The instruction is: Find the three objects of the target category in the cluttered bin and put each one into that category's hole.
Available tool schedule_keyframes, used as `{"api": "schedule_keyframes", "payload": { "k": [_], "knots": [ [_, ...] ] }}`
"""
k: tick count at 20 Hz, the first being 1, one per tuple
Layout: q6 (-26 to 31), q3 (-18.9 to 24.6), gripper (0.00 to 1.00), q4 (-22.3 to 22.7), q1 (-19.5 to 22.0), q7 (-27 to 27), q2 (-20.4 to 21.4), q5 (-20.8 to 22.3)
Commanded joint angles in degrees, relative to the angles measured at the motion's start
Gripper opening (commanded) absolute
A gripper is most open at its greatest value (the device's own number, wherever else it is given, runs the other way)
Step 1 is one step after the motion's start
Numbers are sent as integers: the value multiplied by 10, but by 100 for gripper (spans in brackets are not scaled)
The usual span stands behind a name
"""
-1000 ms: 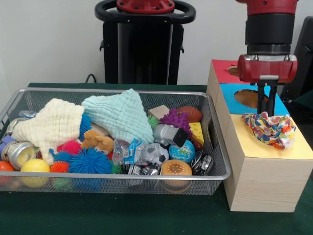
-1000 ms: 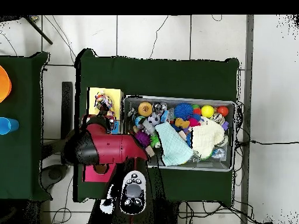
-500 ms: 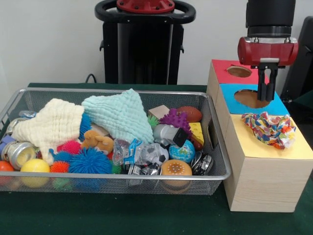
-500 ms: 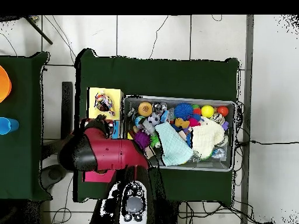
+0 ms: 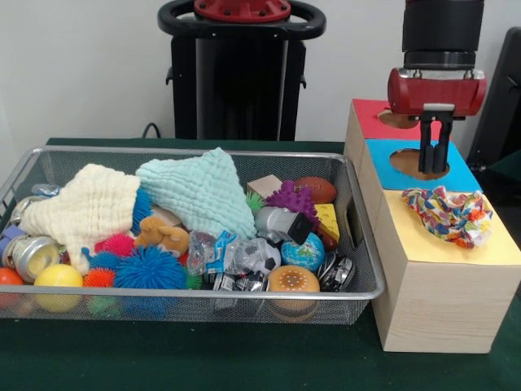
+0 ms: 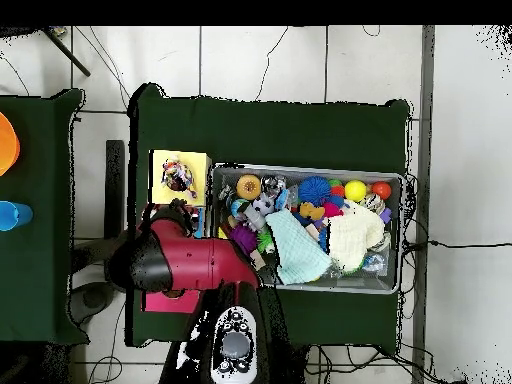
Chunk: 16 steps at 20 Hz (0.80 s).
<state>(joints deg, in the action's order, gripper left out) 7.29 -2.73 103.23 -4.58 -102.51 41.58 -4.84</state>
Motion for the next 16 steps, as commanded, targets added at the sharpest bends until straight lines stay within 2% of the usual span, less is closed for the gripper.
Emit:
{"api": "schedule_keyframes", "payload": {
  "k": [1,7,12,16],
  "knots": [
    [25,29,0,-27,24,-80,-24,-11],
    [54,21,0,-50,18,-72,-10,-13],
    [60,17,0,-47,14,-78,-5,-15],
    [90,7,0,-48,5,-83,8,-20]
  ]
}}
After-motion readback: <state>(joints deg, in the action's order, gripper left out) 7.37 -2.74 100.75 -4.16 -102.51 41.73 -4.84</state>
